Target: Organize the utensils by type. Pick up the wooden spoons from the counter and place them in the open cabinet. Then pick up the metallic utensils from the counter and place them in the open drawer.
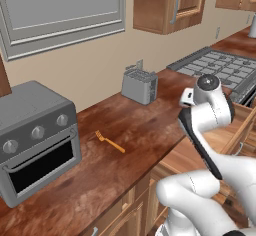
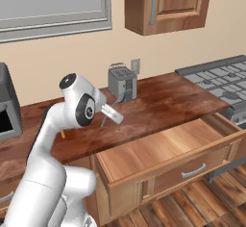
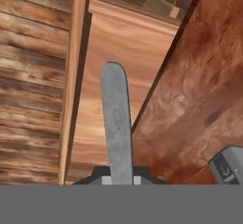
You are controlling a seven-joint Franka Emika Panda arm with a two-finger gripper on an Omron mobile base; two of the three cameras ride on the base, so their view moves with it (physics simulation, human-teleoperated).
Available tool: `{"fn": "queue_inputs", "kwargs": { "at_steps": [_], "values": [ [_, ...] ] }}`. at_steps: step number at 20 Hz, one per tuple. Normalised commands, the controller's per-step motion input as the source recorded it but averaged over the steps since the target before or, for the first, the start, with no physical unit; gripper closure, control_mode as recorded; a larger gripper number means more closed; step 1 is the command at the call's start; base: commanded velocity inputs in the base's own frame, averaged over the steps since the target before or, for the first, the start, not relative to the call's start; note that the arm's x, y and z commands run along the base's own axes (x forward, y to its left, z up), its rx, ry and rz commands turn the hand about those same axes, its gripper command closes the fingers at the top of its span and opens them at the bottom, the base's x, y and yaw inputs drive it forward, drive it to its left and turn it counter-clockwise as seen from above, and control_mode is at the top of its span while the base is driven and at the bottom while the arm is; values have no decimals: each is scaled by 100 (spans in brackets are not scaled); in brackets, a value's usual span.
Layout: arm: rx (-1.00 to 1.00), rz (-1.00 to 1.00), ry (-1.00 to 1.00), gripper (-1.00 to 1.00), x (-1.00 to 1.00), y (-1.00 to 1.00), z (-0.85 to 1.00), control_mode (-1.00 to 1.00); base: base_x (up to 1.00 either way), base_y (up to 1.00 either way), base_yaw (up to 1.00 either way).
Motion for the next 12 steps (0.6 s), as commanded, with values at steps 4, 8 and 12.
{"fn": "queue_inputs", "kwargs": {
  "at_steps": [4,8,12],
  "values": [
    [13,-4,6,100,0,-55,-25,-100,0,0,0],
    [15,-5,3,100,0,-55,-31,-100,0,0,0],
    [12,-5,0,100,0,-40,-33,-100,0,0,0]
  ]
}}
